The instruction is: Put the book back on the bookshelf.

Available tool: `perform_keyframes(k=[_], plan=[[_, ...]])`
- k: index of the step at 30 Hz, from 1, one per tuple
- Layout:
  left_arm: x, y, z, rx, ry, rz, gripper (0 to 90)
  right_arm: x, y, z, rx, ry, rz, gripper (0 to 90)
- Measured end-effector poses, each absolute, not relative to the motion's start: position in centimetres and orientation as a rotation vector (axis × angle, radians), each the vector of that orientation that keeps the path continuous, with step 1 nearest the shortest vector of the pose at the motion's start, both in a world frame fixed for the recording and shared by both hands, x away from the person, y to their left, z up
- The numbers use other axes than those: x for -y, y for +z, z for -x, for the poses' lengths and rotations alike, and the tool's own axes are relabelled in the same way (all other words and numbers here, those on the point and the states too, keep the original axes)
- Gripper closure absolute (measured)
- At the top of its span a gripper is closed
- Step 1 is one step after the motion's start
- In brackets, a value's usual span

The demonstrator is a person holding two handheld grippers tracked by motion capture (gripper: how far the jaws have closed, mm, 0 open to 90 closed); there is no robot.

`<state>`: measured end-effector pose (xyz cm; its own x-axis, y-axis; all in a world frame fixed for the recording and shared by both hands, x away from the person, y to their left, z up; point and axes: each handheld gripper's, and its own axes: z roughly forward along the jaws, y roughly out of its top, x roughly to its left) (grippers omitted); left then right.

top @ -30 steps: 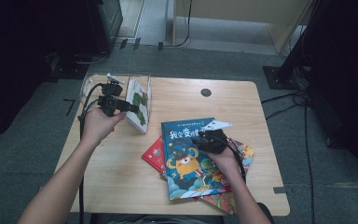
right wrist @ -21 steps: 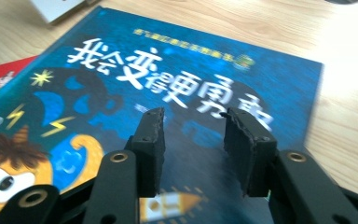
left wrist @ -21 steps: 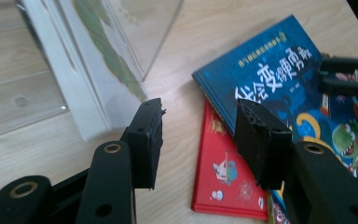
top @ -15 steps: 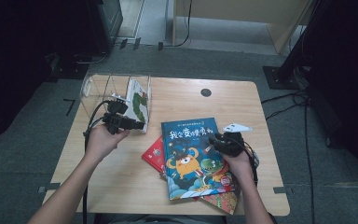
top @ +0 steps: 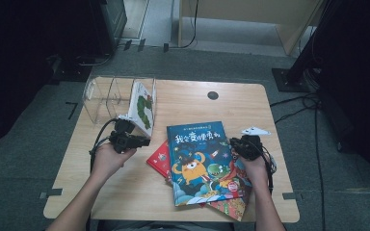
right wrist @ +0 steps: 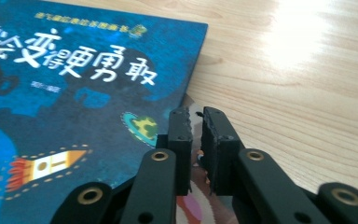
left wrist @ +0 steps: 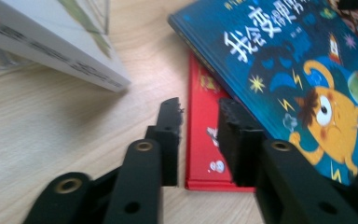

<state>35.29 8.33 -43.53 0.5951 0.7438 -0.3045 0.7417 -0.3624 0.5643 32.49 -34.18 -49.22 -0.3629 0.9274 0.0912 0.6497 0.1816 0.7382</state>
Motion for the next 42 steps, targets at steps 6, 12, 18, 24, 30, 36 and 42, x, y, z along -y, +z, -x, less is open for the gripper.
perform_keyframes(k=[6,12,18,24,30,36,42], plan=[[-8.2,-44.3,-34.0,-1.119,-0.019,-2.132,84.8,33.3,-49.7,-32.8,-2.110,0.974,-1.468,87.0],[-7.4,-45.5,-32.4,-1.079,-0.044,-2.147,85.9,32.9,-49.8,-33.0,-2.111,1.001,-1.460,89.9],[-6.4,-46.4,-31.0,-1.047,-0.063,-2.167,85.9,32.4,-49.8,-33.4,-2.128,1.001,-1.454,88.9],[-4.7,-47.4,-29.6,-1.003,-0.074,-2.197,85.8,31.7,-49.7,-33.9,-2.146,1.009,-1.436,88.5],[-3.9,-48.1,-28.9,-0.987,-0.103,-2.229,85.7,31.2,-49.7,-34.2,-2.163,1.017,-1.421,88.5],[-3.5,-48.5,-28.4,-0.976,-0.106,-2.244,86.2,30.8,-49.6,-34.4,-2.183,1.012,-1.412,90.0],[-3.4,-48.5,-28.0,-0.979,-0.103,-2.230,88.0,30.6,-49.7,-34.6,-2.173,1.013,-1.424,90.0]])
